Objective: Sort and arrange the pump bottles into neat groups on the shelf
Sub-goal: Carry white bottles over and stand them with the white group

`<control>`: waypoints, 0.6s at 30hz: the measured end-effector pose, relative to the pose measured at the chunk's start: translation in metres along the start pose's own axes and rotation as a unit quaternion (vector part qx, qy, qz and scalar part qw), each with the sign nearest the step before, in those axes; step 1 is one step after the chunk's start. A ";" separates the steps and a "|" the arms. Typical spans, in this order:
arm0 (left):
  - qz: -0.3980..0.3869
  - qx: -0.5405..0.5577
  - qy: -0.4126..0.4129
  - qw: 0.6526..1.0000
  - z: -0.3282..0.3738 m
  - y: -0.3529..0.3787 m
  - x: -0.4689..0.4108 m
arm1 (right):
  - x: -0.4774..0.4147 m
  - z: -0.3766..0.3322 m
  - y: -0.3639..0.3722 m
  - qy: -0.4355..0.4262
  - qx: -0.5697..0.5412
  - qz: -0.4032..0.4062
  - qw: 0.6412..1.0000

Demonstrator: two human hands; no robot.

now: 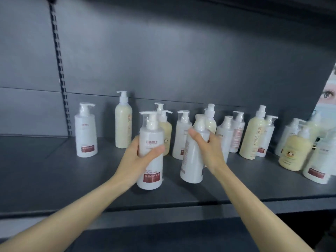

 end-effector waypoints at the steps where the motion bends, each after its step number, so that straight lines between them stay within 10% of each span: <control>1: 0.017 0.000 0.004 1.000 0.006 -0.010 0.006 | 0.002 -0.004 0.010 -0.001 -0.007 -0.006 1.000; 18: 0.232 -0.083 -0.016 0.969 0.031 -0.253 0.139 | 0.093 -0.066 0.275 -0.003 -0.131 -0.207 0.969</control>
Point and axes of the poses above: each hand's wrist, its own x-axis away from the middle knuckle, its own y-axis out of the palm, z = x × y, the point moved 4 cm from there along -x, towards the middle knuckle, and after that the axes turned 11 degrees about -x, right-handed, at the moved point
